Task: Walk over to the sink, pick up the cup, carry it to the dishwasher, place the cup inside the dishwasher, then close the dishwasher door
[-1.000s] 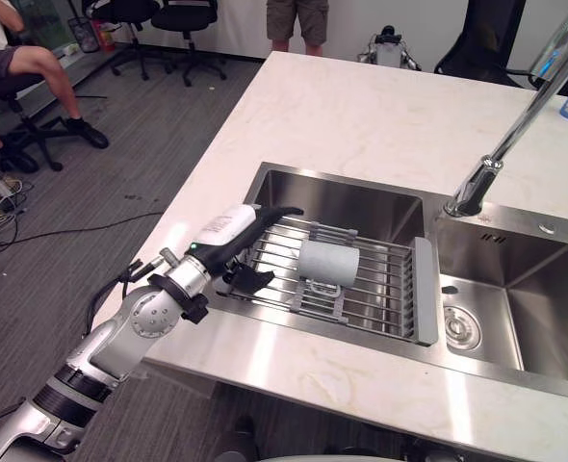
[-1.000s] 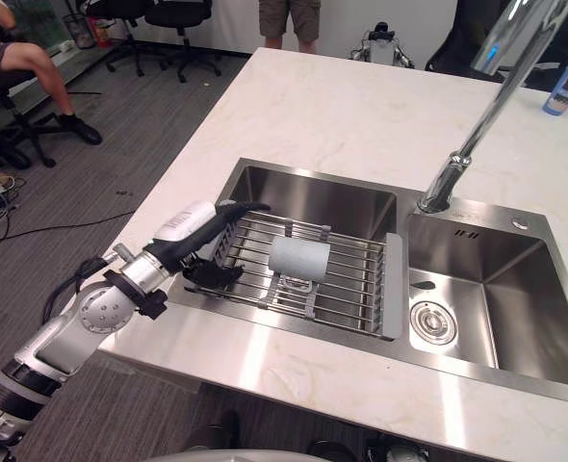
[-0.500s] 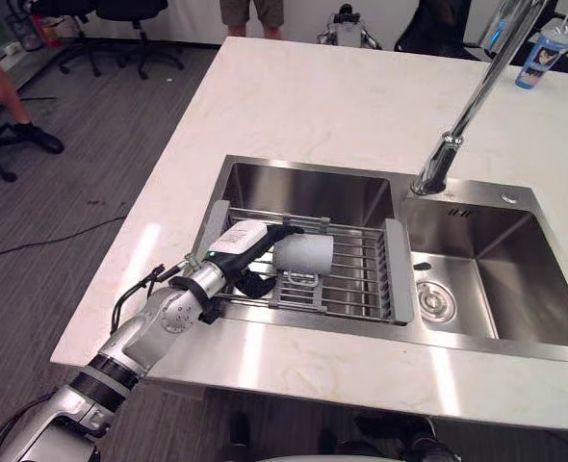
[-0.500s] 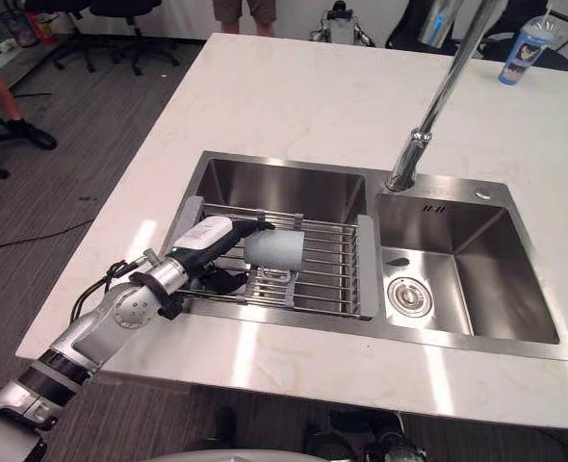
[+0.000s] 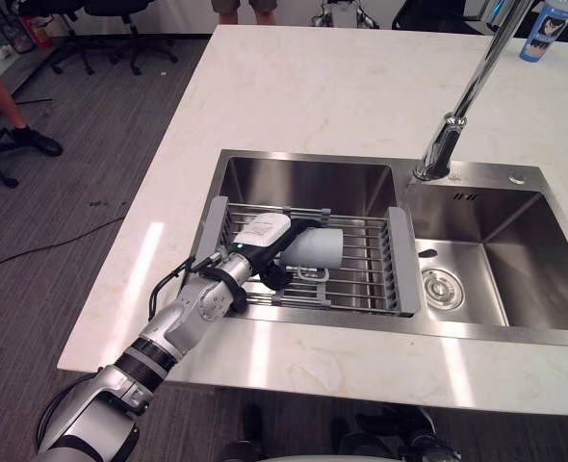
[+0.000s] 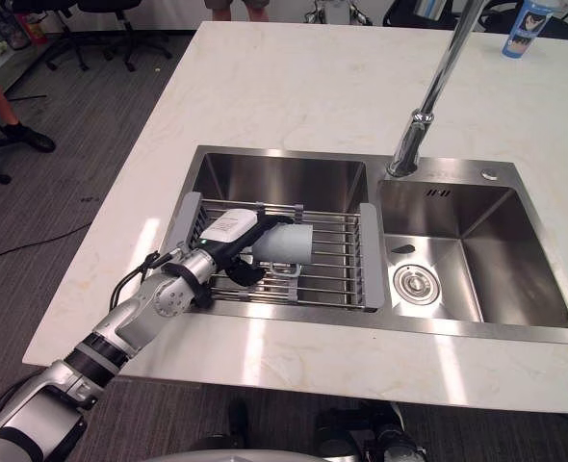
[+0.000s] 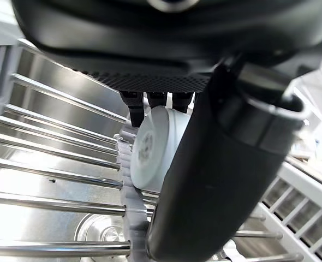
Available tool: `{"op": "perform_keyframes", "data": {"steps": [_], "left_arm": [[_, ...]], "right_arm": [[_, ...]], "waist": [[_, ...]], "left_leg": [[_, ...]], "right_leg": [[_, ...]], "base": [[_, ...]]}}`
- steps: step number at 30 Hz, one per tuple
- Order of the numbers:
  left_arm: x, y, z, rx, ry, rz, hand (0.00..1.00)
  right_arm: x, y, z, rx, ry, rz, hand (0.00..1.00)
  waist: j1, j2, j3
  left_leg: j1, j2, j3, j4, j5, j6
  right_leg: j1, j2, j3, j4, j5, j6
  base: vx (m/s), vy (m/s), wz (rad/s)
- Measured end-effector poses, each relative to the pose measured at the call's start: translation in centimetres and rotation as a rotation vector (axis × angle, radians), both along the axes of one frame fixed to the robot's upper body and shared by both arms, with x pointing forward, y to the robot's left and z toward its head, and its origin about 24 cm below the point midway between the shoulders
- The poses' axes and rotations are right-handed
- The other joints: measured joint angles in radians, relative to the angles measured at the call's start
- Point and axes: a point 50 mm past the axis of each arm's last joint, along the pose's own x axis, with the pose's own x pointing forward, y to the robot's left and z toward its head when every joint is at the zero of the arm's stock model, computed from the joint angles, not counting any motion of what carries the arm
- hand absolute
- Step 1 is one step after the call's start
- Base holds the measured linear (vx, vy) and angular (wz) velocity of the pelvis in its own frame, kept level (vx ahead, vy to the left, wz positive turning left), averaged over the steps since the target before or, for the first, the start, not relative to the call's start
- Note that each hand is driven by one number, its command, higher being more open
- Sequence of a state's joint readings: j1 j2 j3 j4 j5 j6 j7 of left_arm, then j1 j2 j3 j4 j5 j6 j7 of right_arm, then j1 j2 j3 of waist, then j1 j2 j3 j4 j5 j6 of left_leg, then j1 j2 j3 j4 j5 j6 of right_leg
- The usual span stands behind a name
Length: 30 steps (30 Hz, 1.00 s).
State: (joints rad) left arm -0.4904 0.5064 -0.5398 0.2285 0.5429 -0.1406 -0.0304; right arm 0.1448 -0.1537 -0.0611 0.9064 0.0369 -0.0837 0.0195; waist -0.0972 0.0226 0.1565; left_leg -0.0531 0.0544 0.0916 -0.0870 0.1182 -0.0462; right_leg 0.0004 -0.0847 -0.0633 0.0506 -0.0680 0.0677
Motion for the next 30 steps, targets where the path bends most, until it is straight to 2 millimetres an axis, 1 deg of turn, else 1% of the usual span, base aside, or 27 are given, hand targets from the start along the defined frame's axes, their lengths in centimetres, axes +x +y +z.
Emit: {"op": "perform_keyframes", "data": {"steps": [3, 7, 12, 16, 18, 20, 21, 23, 24, 26, 27, 29, 30], "left_arm": [[0.7, -0.3, 0.6, 0.022, -0.023, 0.000, 0.30], [1.4, 0.3, 0.9, 0.049, -0.030, 0.031, 0.30], [1.5, 0.1, 1.0, -0.017, -0.013, 0.050, 0.30], [0.1, 0.9, 1.0, -0.279, 0.017, 0.120, 0.30], [-2.1, 1.3, 1.3, -0.551, 0.033, 0.155, 0.30], [-3.2, 1.4, 1.6, -0.665, 0.035, 0.166, 0.30], [-4.5, 1.7, 1.9, -0.811, 0.036, 0.180, 0.30], [-5.7, 2.2, 2.5, -0.957, 0.038, 0.184, 0.30], [-6.1, 2.3, 2.6, -0.995, 0.035, 0.187, 0.30], [-7.3, 2.6, 3.1, -1.152, 0.044, 0.173, 0.30], [-7.6, 2.6, 3.1, -1.180, 0.048, 0.172, 0.30], [-8.1, 2.5, 3.4, -1.259, 0.057, 0.163, 0.30], [-8.2, 2.4, 3.5, -1.272, 0.059, 0.157, 0.30]], "right_arm": [[0.7, 0.1, 0.1, 0.002, -0.010, 0.003, 0.90], [1.2, 0.2, 0.2, 0.005, -0.021, 0.003, 0.90], [1.7, 0.5, 0.3, 0.012, -0.036, -0.006, 0.90], [1.9, 0.5, 0.3, 0.016, -0.041, -0.021, 0.90], [1.6, 0.4, 0.2, 0.015, -0.034, -0.034, 0.90], [1.3, 0.3, 0.2, 0.016, -0.029, -0.049, 0.90], [1.1, 0.2, 0.1, 0.016, -0.026, -0.064, 0.90], [0.9, 0.1, 0.1, 0.016, -0.024, -0.071, 0.90], [0.8, 0.1, 0.1, 0.014, -0.024, -0.073, 0.90], [0.5, 0.0, 0.2, 0.010, -0.028, -0.079, 0.90], [0.5, 0.1, 0.2, 0.012, -0.027, -0.079, 0.90], [0.9, 0.6, 0.3, 0.022, -0.047, -0.081, 0.90], [1.1, 0.8, 0.5, 0.025, -0.059, -0.082, 0.90]], "waist": [[-0.001, 0.001, 0.007], [-0.001, 0.002, 0.011], [-0.003, 0.001, 0.016], [-0.005, -0.003, 0.035], [0.004, -0.003, 0.035], [0.021, -0.003, 0.036], [0.034, -0.003, 0.036], [0.042, -0.004, 0.036], [0.047, -0.004, 0.036], [0.057, -0.008, 0.035], [0.059, -0.011, 0.035], [0.061, -0.031, 0.043], [0.063, -0.036, 0.044]], "left_leg": [[-0.006, -0.001, 0.003, 0.000, -0.001, 0.001], [-0.007, -0.001, 0.005, 0.000, -0.002, 0.002], [-0.006, -0.001, 0.005, 0.000, -0.002, 0.002], [0.019, -0.001, 0.006, 0.000, -0.003, 0.002], [0.025, 0.003, 0.011, 0.000, -0.006, 0.001], [0.034, 0.005, 0.023, 0.000, -0.010, 0.001], [0.046, 0.008, 0.039, 0.000, -0.014, 0.002], [0.058, 0.009, 0.054, 0.000, -0.018, 0.001], [0.062, 0.010, 0.060, 0.000, -0.020, 0.001], [0.071, 0.011, 0.078, 0.001, -0.023, 0.000], [0.072, 0.012, 0.086, 0.004, -0.025, 0.001], [0.068, 0.017, 0.112, 0.046, -0.048, 0.005], [0.059, 0.020, 0.117, 0.070, -0.061, 0.006]], "right_leg": [[-0.005, -0.001, 0.003, -0.006, 0.004, 0.002], [-0.004, -0.001, 0.003, -0.007, 0.005, 0.002], [0.003, -0.001, 0.003, -0.013, 0.008, 0.003], [0.029, -0.002, 0.007, -0.013, 0.009, 0.003], [0.030, 0.000, 0.017, -0.011, 0.009, 0.003], [0.031, 0.002, 0.031, -0.008, 0.011, 0.001], [0.033, 0.003, 0.045, -0.003, 0.011, 0.002], [0.033, 0.005, 0.063, 0.000, 0.011, 0.002], [0.032, 0.005, 0.068, 0.001, 0.011, 0.002], [0.030, 0.006, 0.090, 0.004, 0.015, 0.005], [0.030, 0.006, 0.096, 0.005, 0.017, 0.006], [0.025, 0.005, 0.125, 0.026, 0.020, 0.009], [0.018, 0.005, 0.131, 0.039, 0.020, 0.009]], "base": [[0.00, 0.001, -0.01], [0.00, 0.000, 0.00], [0.00, 0.000, 0.00], [-0.01, -0.002, -0.03], [-0.03, -0.001, -0.07], [-0.03, 0.006, -0.22], [-0.04, 0.007, -0.26], [-0.04, 0.012, -0.26], [-0.04, 0.014, -0.26], [-0.03, 0.013, -0.25], [-0.01, 0.017, -0.31], [-0.02, 0.021, -0.35], [-0.04, 0.017, -0.32]]}}
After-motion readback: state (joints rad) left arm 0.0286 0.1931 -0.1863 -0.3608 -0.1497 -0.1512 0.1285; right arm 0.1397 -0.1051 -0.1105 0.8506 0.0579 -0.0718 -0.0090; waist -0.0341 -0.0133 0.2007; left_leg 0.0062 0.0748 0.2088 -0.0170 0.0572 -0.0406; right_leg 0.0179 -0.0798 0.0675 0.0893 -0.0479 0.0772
